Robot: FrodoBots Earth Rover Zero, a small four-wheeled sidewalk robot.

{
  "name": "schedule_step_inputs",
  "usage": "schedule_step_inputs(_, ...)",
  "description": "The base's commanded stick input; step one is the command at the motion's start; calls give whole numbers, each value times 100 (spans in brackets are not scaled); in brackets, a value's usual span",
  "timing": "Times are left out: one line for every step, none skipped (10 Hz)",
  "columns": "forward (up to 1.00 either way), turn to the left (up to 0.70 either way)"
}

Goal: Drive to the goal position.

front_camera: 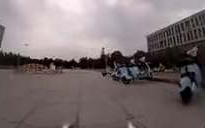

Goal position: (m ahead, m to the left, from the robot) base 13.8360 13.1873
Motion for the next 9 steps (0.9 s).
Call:
schedule_step_inputs(70,14)
schedule_step_inputs(70,14)
schedule_step_inputs(70,14)
schedule_step_inputs(70,14)
schedule_step_inputs(70,14)
schedule_step_inputs(70,14)
schedule_step_inputs(70,14)
schedule_step_inputs(55,13)
schedule_step_inputs(68,14)
